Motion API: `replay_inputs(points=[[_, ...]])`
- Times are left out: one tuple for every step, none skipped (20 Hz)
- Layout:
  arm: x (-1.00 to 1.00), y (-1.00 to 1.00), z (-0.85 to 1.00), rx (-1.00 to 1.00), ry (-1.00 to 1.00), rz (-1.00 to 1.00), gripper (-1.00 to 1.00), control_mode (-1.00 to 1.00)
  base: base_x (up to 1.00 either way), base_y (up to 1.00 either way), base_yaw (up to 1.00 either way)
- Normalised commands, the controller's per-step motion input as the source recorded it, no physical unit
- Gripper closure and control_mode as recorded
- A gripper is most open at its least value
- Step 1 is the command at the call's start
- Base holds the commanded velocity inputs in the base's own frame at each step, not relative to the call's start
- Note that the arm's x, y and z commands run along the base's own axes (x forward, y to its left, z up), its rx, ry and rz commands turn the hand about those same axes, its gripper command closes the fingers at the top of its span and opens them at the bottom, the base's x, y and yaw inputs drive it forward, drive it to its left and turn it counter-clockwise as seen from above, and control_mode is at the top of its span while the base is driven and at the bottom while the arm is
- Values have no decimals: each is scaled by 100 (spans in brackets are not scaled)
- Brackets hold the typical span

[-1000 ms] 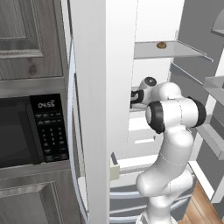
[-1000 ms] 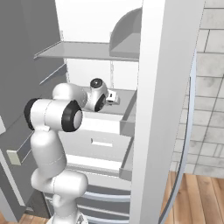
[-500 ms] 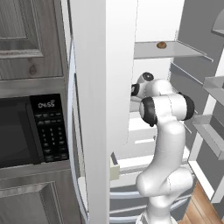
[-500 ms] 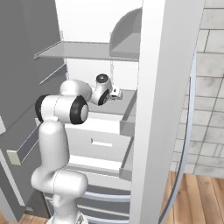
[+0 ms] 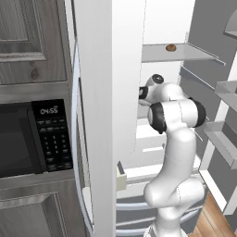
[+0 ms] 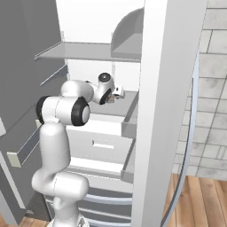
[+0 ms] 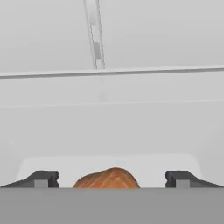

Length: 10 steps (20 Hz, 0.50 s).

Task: Move the sushi and scallops from the top shelf to the second highest shelf to make space. Then, place the pitcher from the counter on the cleared top shelf.

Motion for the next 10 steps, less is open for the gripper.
replay_inputs(points=[[-10, 0, 18, 0, -3, 0, -100, -100, 0, 0, 0], [-15, 0, 19, 0, -1, 0, -100, -100, 0, 0, 0], [-25, 0, 20, -1, 0, 0, -100, -100, 0, 0, 0], [-37, 0, 24, -2, 0, 0, -100, -100, 0, 0, 0], [-46, 0, 30, -3, 0, 0, -100, -100, 0, 0, 0], [-59, 0, 36, -3, -3, 0, -100, -100, 0, 0, 0], [-69, 0, 36, -3, -1, 0, -100, -100, 0, 0, 0], [-75, 0, 36, -4, -1, 0, -100, -100, 0, 0, 0], [-85, 0, 41, -5, -2, 0, -100, -100, 0, 0, 0], [-91, 0, 49, -5, -4, 0, -100, -100, 0, 0, 0]])
